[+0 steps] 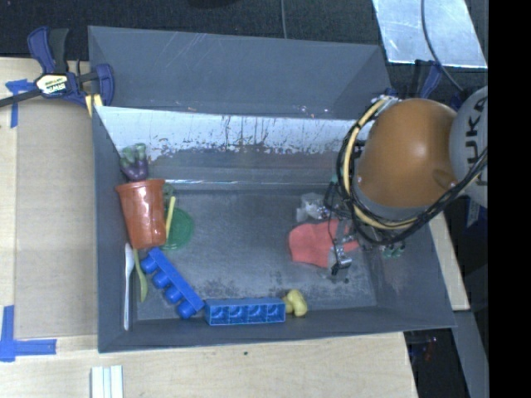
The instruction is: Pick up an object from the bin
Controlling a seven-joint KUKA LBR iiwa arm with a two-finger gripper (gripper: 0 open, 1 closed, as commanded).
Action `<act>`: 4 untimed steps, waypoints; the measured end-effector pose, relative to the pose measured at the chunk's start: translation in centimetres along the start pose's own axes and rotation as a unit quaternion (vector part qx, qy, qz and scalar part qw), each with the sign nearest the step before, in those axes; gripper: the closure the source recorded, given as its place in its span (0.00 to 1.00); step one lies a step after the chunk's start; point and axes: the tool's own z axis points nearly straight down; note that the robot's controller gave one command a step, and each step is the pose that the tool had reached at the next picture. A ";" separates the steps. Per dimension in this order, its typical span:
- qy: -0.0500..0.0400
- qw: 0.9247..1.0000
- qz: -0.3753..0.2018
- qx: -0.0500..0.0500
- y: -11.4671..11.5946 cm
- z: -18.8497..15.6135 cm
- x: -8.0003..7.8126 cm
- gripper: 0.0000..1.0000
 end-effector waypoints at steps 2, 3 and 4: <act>0.003 1.000 0.028 0.000 -2.1 3.6 -1.0 0.00; -0.003 0.996 0.092 0.000 -3.4 8.6 -2.7 1.00; -0.002 0.996 0.093 0.000 -3.4 8.6 -2.6 0.00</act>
Offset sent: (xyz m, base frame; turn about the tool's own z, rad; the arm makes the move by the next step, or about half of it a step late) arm 0.0205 -0.0287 -0.0590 -0.0227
